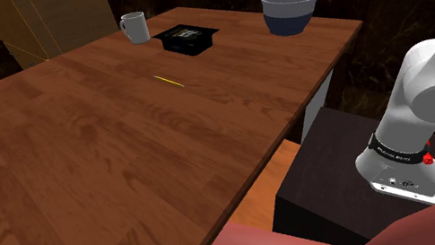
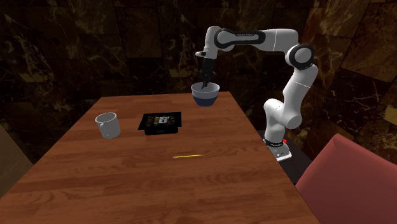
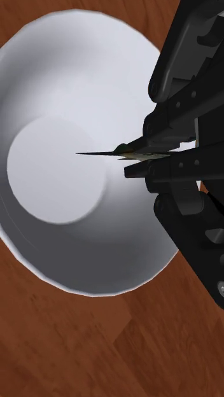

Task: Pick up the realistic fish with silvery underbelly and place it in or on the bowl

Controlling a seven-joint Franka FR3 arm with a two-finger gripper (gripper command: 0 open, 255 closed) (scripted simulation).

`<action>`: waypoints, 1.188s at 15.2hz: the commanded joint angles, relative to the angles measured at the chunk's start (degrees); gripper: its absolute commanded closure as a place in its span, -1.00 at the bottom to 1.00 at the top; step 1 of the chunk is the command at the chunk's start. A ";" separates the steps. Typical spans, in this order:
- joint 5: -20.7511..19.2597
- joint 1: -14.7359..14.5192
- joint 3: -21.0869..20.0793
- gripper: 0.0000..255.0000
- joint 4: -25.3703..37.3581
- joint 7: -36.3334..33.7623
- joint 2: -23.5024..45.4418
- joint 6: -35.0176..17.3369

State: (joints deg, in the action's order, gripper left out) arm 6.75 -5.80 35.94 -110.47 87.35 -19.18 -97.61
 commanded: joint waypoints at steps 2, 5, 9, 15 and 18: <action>0.00 0.00 0.00 -1.00 0.00 0.00 0.00 0.00; 0.00 0.00 0.00 -1.00 0.00 0.00 0.00 0.00; 0.19 -0.03 0.59 -1.00 4.38 0.18 0.64 3.91; 0.56 -0.12 1.31 -1.00 8.64 0.48 1.55 7.48; 0.56 -0.12 1.31 -1.00 8.64 0.48 1.55 7.48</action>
State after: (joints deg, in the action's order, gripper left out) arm 7.31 -5.93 37.25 -101.84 87.84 -17.63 -90.14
